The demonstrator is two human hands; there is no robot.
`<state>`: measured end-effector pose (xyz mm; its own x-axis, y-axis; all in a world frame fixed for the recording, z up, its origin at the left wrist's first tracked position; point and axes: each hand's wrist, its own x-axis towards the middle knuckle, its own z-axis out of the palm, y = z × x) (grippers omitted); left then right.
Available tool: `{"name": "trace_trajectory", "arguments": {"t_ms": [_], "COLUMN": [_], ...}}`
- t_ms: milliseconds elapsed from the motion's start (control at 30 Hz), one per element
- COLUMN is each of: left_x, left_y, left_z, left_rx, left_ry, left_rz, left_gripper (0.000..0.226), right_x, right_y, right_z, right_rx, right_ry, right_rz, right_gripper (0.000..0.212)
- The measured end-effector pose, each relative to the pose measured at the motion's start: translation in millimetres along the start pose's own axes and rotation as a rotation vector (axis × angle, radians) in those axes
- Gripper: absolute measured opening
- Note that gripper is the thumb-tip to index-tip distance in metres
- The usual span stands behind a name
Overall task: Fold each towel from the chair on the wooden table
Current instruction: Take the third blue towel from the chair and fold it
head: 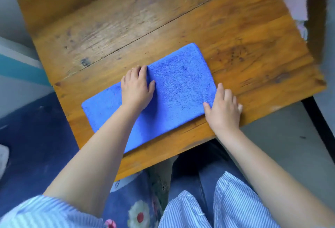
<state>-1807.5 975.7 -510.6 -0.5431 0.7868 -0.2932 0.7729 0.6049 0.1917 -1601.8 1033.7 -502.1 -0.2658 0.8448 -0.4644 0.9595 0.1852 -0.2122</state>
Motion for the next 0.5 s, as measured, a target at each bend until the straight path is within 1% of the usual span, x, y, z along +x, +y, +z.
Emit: {"name": "trace_trajectory", "arguments": {"t_ms": [100, 200, 267, 367, 433, 500], "left_x": [28.3, 55.0, 71.6, 82.1, 90.7, 96.7], "left_y": [39.4, 76.1, 99.7, 108.2, 114.4, 117.5], "left_z": [-4.7, -12.6, -18.2, -30.2, -39.1, -49.7], "left_rx": [-0.073, -0.122, -0.185, -0.256, -0.273, -0.274], "left_ry": [-0.067, -0.166, -0.276, -0.434, -0.503, -0.547], "left_rz": [0.109, 0.158, 0.164, 0.189, 0.181, 0.175], "left_gripper": [0.056, 0.059, 0.058, 0.047, 0.033, 0.025], "right_x": [3.5, 8.3, 14.4, 17.0, 25.3, 31.5], "right_y": [-6.6, -8.1, -3.7, -7.1, -3.7, 0.2], "right_z": [-2.6, -6.7, -11.3, -13.9, -19.4, -25.7], "right_rx": [0.062, 0.079, 0.104, 0.137, 0.162, 0.179], "right_ry": [-0.053, -0.072, -0.09, -0.128, -0.154, -0.166], "right_rz": [0.072, 0.097, 0.113, 0.105, 0.11, 0.096], "right_gripper": [0.064, 0.044, 0.034, 0.026, 0.018, 0.017]}}
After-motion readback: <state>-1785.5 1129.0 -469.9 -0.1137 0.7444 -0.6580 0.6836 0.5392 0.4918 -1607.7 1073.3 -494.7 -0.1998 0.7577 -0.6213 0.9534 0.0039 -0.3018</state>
